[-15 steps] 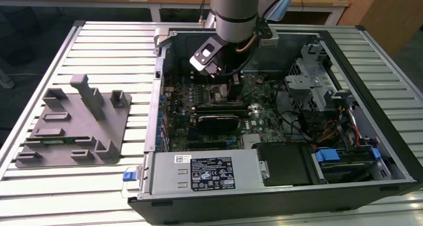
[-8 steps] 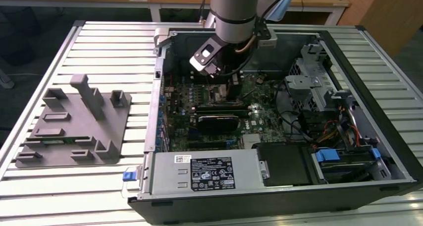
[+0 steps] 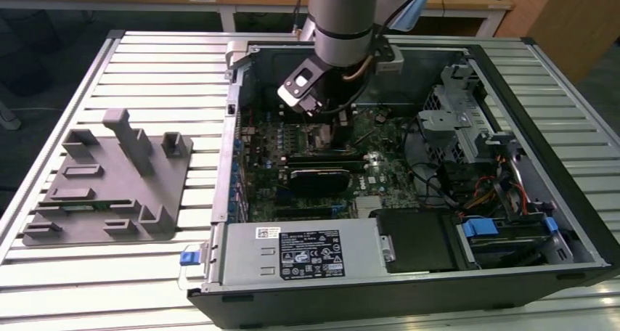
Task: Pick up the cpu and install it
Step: 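Place the cpu into insertion slot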
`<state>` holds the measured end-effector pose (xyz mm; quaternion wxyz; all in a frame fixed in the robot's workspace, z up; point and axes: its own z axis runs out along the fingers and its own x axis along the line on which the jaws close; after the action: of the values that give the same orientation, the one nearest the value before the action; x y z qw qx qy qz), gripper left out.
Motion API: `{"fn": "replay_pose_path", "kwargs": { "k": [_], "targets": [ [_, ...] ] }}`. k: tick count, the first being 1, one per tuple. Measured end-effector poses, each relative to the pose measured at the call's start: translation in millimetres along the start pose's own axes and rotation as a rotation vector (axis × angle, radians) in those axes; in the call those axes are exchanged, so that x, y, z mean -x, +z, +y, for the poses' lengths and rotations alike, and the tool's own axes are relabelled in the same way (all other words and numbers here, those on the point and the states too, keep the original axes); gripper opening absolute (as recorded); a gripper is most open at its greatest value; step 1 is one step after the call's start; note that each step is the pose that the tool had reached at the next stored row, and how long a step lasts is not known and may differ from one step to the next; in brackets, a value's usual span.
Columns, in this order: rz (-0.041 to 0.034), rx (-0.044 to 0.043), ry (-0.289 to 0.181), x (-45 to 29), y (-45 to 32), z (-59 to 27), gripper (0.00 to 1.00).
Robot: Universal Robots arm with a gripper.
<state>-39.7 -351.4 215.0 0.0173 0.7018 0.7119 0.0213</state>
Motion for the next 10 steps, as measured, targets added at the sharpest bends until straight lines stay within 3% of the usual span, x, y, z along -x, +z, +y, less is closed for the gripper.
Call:
{"fn": "replay_pose_path", "kwargs": {
  "k": [10],
  "targets": [
    [-0.0002, -0.0042, 0.005, -3.1, 6.6, -1.7, 0.55]
  ]
}}
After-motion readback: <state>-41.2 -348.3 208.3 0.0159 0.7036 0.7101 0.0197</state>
